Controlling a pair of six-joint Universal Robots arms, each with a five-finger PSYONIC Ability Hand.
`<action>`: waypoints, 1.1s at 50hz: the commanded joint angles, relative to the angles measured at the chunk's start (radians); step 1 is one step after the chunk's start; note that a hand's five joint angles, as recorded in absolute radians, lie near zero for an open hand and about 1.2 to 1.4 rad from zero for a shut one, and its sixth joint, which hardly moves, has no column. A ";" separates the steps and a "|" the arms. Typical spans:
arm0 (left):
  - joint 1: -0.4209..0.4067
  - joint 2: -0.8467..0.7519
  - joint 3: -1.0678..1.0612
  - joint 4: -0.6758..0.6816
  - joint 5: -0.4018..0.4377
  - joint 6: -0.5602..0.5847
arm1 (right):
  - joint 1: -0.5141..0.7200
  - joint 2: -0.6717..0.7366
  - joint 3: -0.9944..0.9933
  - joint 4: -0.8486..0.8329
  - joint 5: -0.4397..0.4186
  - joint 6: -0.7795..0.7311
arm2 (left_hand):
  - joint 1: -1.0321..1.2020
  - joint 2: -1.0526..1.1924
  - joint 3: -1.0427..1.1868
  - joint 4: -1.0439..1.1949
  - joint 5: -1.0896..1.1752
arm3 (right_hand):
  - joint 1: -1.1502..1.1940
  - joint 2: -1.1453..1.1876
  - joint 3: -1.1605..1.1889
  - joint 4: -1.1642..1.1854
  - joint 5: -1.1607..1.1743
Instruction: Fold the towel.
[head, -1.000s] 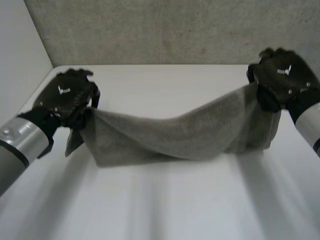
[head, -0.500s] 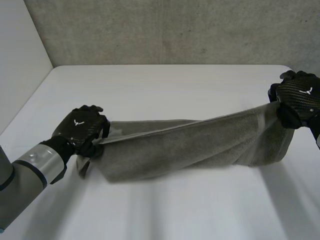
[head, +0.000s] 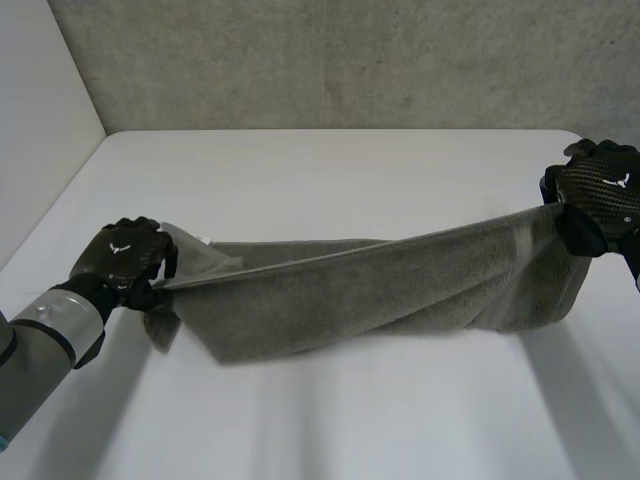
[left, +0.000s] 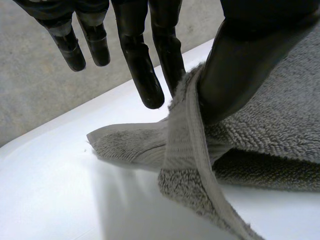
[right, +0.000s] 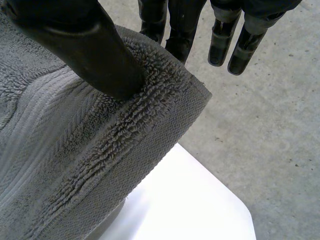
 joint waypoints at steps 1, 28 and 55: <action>0.006 0.022 -0.014 -0.001 0.003 0.000 | -0.001 0.001 -0.001 -0.002 0.001 -0.001 | -0.009 -0.008 -0.045 -0.056 -0.004 | 0.078 0.071 -0.032 -0.053 0.065; 0.055 0.379 0.375 -0.215 0.014 -0.008 | 0.007 -0.093 -0.323 0.191 -0.042 0.012 | 0.367 0.368 -0.045 -0.056 0.371 | 0.078 0.071 -0.032 -0.053 0.065; 0.082 0.410 0.227 -0.324 0.102 0.086 | 0.005 -0.117 -0.228 0.255 -0.057 -0.060 | 0.367 0.368 -0.045 -0.056 0.371 | 0.078 0.071 -0.032 -0.053 0.065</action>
